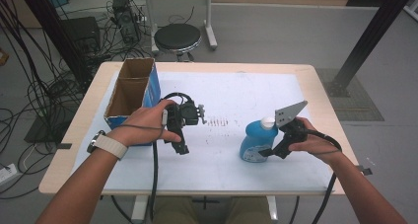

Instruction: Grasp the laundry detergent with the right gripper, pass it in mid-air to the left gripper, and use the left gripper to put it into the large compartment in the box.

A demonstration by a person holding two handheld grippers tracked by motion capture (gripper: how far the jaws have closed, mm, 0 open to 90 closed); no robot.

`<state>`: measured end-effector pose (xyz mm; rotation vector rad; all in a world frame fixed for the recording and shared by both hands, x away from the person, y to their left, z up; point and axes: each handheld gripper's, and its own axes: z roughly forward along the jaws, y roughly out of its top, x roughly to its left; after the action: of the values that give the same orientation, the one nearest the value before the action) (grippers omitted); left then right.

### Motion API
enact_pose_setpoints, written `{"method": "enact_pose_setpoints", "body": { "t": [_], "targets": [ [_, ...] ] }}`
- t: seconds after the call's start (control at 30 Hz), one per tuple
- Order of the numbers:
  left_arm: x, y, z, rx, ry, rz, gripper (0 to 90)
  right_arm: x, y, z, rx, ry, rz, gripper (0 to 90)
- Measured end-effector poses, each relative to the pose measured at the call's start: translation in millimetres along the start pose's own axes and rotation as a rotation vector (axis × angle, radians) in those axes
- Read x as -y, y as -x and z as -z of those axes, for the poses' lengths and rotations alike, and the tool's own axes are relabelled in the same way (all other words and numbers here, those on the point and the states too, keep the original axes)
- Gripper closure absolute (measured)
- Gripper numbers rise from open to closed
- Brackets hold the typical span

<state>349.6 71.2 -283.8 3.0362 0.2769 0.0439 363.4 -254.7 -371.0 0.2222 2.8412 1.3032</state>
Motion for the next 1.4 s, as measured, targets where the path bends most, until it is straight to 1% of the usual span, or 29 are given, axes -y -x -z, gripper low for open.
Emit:
{"method": "enact_pose_setpoints", "body": {
  "t": [0.8, 1.23, 1.4],
  "targets": [
    [-0.8, -0.1, -0.7, 0.000, 0.002, 0.000, 10.8, 1.3, -1.0, -2.3, 0.002, 0.027, 0.015, 19.3],
    [-0.8, -0.1, -0.2, -0.002, 0.001, -0.002, 11.1, 4.1, -0.6, -5.5, -0.002, 0.058, 0.010, 21.6],
    [-0.3, -0.3, -0.3, -0.002, 0.004, 0.004, 11.1, 5.4, -0.7, -6.4, -0.001, 0.069, 0.009, 23.1]
  ]
}}
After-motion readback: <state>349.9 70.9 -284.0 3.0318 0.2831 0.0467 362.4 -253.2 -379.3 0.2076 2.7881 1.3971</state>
